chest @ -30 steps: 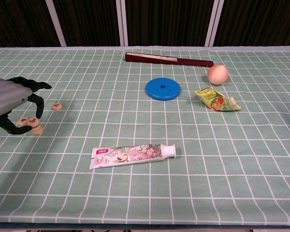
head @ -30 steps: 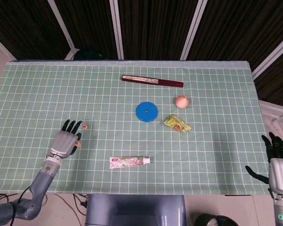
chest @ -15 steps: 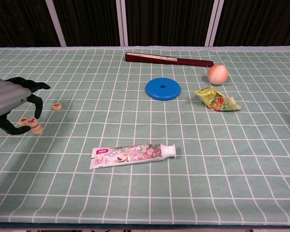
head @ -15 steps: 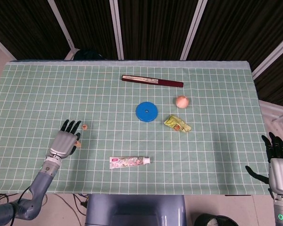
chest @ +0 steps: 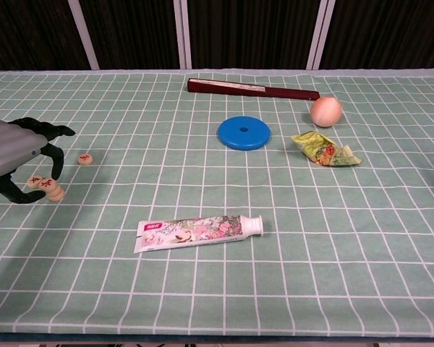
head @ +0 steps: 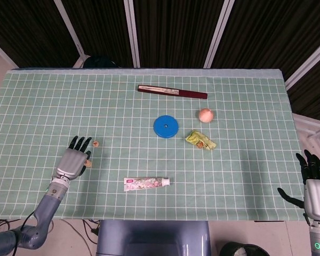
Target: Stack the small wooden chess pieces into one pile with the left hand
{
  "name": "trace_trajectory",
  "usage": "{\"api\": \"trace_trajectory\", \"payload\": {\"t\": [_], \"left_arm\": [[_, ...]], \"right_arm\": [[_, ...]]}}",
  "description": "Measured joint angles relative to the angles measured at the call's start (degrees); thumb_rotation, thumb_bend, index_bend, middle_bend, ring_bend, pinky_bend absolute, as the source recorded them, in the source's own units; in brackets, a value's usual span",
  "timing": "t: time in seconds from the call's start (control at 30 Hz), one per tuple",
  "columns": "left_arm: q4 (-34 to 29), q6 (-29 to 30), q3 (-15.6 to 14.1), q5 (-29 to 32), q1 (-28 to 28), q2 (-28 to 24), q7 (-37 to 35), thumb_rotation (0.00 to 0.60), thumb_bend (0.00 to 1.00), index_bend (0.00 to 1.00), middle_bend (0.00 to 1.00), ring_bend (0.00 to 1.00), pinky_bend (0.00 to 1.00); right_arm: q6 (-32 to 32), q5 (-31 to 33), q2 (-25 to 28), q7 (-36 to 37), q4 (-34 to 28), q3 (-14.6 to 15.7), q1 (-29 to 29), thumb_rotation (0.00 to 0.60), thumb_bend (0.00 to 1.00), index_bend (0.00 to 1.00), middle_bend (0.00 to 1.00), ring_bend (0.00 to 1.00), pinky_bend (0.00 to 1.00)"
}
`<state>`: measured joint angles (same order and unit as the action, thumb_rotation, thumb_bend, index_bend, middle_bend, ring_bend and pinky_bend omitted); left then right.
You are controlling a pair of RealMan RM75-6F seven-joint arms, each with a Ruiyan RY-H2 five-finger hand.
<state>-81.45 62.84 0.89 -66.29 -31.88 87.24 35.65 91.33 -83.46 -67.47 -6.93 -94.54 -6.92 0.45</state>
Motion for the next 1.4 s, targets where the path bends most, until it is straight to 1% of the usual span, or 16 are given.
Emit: {"api": "trace_trajectory", "payload": {"t": [0.6,0.9,1.0,1.1,1.4], "left_arm": [[-0.6,0.1,0.3,-0.7,0.4,-0.2,0.5,0.600,0.32,0.44,0.00,0.00,0.00],[-1.4,1.4,0.7,-1.2,1.4,-1.8,-0.7,0.600,0.32,0.40,0.00,0.00,0.00],[-1.3,1.6,0.9,-1.1,1.8,-2.5,-1.9,0.600,0.31,0.39,0.00,0.00,0.00],[-0.7,1.2,1.3,-0.6,2.0,-3.0,-3.7,0.600,0.28,0.38,0.00,0.00,0.00],[3.7,-2.0,2.7,0.9,1.5,-2.8,-7.0,0.600,0.28,0.39,0.00,0.00,0.00]], "right_arm": [[0.0,0.0,-0.1,-0.2,0.0,0.0,0.0,0.600,0.23,0.08,0.01,0.00,0.00],[0.1,0.0,0.0,-0.2,0.0,0.0,-0.1,0.600,0.23,0.08,0.01,0.00,0.00],[0.0,0.1,-0.1,-0.2,0.0,0.0,0.0,0.600,0.23,0.08,0.01,0.00,0.00],[-0.1,0.2,-0.1,-0.3,-0.2,0.1,-0.1,0.600,0.23,0.08,0.01,0.00,0.00],[-0.1,0.3,-0.3,-0.7,-0.3,0.1,0.0,0.600,0.23,0.08,0.01,0.00,0.00]]}}
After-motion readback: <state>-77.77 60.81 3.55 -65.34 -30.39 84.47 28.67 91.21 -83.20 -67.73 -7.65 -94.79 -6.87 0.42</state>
